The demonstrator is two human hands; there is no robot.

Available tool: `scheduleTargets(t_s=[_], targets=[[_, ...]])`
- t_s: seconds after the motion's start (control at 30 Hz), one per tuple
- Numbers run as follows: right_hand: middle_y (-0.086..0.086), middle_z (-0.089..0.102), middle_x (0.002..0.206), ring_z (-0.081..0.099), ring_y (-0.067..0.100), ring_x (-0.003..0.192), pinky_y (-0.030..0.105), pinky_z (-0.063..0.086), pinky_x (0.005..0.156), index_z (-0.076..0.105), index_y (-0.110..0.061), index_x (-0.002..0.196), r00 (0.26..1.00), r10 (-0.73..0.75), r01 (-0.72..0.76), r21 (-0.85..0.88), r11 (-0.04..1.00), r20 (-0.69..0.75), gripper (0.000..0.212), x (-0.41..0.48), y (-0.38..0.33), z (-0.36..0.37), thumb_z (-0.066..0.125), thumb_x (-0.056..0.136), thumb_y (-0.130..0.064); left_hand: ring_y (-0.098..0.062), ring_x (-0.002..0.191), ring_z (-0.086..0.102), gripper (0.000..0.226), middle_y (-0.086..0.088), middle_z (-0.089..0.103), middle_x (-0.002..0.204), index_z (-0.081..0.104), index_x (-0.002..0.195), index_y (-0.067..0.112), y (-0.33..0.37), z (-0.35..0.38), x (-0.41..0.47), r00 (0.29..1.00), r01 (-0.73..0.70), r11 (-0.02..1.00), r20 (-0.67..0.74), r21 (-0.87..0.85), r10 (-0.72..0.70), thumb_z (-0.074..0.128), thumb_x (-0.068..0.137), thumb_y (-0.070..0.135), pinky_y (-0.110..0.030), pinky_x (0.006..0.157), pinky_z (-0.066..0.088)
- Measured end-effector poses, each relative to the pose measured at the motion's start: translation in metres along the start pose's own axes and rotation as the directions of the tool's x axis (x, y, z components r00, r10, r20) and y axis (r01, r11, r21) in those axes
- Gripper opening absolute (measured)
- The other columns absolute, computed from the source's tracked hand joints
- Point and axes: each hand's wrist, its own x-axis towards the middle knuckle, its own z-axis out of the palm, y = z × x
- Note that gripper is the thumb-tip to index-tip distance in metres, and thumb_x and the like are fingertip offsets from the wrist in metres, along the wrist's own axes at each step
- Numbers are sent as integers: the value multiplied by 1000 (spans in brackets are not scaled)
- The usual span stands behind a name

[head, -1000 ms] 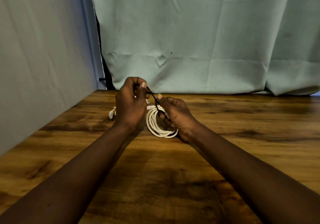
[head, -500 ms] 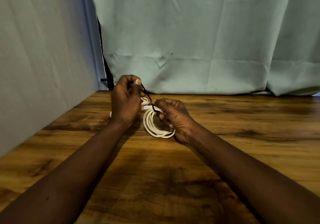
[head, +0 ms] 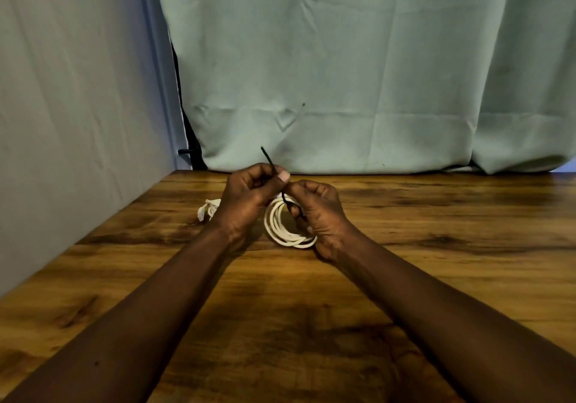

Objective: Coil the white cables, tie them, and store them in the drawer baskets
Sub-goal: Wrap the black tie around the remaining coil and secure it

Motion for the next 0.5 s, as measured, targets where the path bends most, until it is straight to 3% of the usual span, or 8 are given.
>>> scheduleTargets(t_s=[0.1, 0.23, 0.37, 0.5], targets=[[5, 49, 53, 36, 4, 29, 13, 27, 31, 62, -8, 74, 999, 32, -32, 25, 999, 6, 24, 1, 0, -4, 67, 96, -15, -25, 86, 67, 7, -13, 72, 88, 74, 95, 6, 0, -1, 0, 1000, -10, 1000, 4, -7, 10, 74, 89, 5, -40, 85, 54], [6, 50, 56, 30, 7, 26, 12, 21, 34, 66, -2, 86, 997, 71, -72, 5, 997, 23, 17, 6, 3, -5, 66, 93, -17, -17, 67, 70, 5, -9, 73, 74, 68, 91, -1, 7, 0, -3, 998, -31, 1000, -58, -2, 31, 71, 88, -4, -29, 68, 59], [6, 52, 55, 30, 10, 26, 14, 20, 38, 64, -8, 70, 987, 130, -131, 11, 991, 94, 24, 5, 3, -5, 62, 93, -14, -12, 62, 69, 6, -5, 73, 69, 66, 87, -1, 6, 0, -5, 990, -74, 992, -108, 107, 85, 70, 90, -4, -25, 60, 57], [6, 51, 58, 35, 10, 27, 12, 23, 34, 63, -13, 64, 985, 151, -152, 6, 988, 90, 30, 3, 1, 3, 60, 94, -14, -11, 66, 70, 17, -2, 75, 71, 65, 77, 8, 3, -1, 0, 964, -124, 968, -207, 217, 170, 73, 90, -1, -26, 64, 57]])
